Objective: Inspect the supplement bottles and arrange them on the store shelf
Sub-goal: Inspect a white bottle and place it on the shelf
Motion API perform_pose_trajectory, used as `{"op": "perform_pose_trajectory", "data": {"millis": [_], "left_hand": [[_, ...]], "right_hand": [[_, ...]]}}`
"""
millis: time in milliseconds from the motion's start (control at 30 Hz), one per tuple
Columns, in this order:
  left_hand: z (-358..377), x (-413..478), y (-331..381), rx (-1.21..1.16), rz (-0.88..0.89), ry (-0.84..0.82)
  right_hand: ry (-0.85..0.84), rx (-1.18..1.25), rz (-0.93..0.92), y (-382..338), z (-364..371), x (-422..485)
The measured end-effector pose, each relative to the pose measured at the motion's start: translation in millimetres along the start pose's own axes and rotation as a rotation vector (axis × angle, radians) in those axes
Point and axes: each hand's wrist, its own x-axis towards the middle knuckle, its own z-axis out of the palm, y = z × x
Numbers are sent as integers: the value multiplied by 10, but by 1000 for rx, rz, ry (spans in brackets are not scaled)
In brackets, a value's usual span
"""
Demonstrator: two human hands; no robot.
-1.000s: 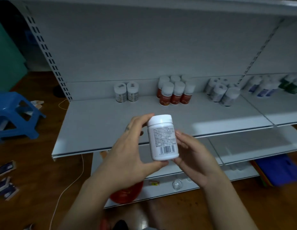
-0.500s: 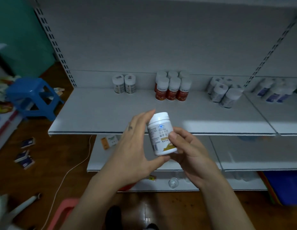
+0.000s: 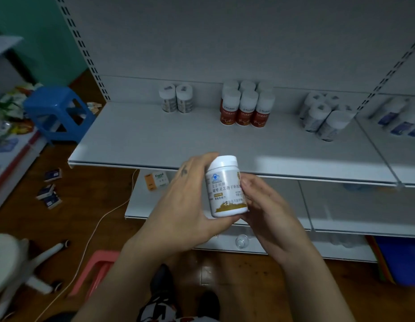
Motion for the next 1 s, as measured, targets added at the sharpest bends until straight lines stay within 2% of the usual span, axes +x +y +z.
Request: {"op": "perform_pose_trajectory", "data": {"millis": [200, 633, 767, 900, 1000], "left_hand": [[-39, 45, -111, -14, -23, -25], [-586, 376, -595, 57, 104, 5], [-752, 465, -801, -42, 127, 61], [-868, 507, -1020, -112, 169, 92], [-932, 518, -1176, -152, 157, 65]], "right_hand": [[-98, 76, 61, 15, -2, 128], [-26, -53, -102, -26, 606, 620], [-8, -40, -122, -31, 849, 769], [-7, 16, -64, 33, 1021, 903], [-28, 7, -28, 107, 1114, 958]]}}
